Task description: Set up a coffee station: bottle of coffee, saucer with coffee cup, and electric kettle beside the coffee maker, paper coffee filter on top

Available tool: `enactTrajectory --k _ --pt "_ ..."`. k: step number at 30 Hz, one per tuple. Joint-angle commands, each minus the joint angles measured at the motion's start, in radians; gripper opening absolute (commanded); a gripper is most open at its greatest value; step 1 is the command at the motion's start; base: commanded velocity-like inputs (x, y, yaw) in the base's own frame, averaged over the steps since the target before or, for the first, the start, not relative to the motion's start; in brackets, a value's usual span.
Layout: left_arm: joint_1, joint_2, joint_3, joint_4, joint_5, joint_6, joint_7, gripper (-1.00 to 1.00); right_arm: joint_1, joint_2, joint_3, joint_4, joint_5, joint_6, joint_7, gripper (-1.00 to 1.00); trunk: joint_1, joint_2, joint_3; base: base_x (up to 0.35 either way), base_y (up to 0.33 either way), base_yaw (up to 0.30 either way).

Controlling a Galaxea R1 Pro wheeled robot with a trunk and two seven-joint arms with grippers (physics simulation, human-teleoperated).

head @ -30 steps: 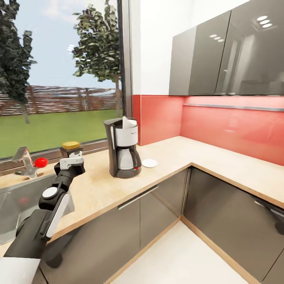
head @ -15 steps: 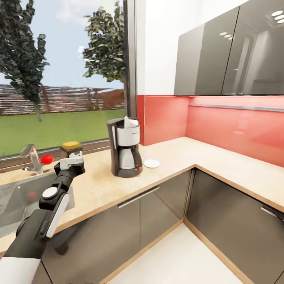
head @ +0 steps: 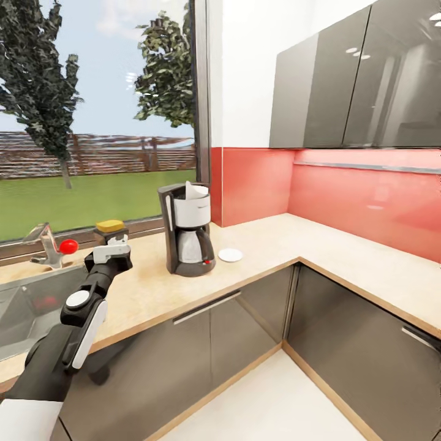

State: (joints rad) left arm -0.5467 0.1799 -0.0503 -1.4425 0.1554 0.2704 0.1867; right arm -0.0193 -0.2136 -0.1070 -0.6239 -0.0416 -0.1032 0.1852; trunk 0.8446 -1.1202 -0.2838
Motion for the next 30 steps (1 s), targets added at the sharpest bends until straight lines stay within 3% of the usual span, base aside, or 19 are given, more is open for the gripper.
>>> enactTrajectory --k 1,30 --pt "-0.001 0.001 -0.003 -0.002 0.01 0.004 0.01 -1.0 -0.001 0.0 -0.003 0.001 -0.004 -0.003 0.008 1.0 0.0 -0.001 -0.001 0.096 -0.225 0.005" --pt "-0.001 0.001 -0.003 -0.003 0.01 0.004 0.01 -1.0 -0.001 0.0 -0.003 0.014 -0.003 -0.004 0.007 1.0 0.0 -0.001 -0.001 0.105 -0.089 0.157"
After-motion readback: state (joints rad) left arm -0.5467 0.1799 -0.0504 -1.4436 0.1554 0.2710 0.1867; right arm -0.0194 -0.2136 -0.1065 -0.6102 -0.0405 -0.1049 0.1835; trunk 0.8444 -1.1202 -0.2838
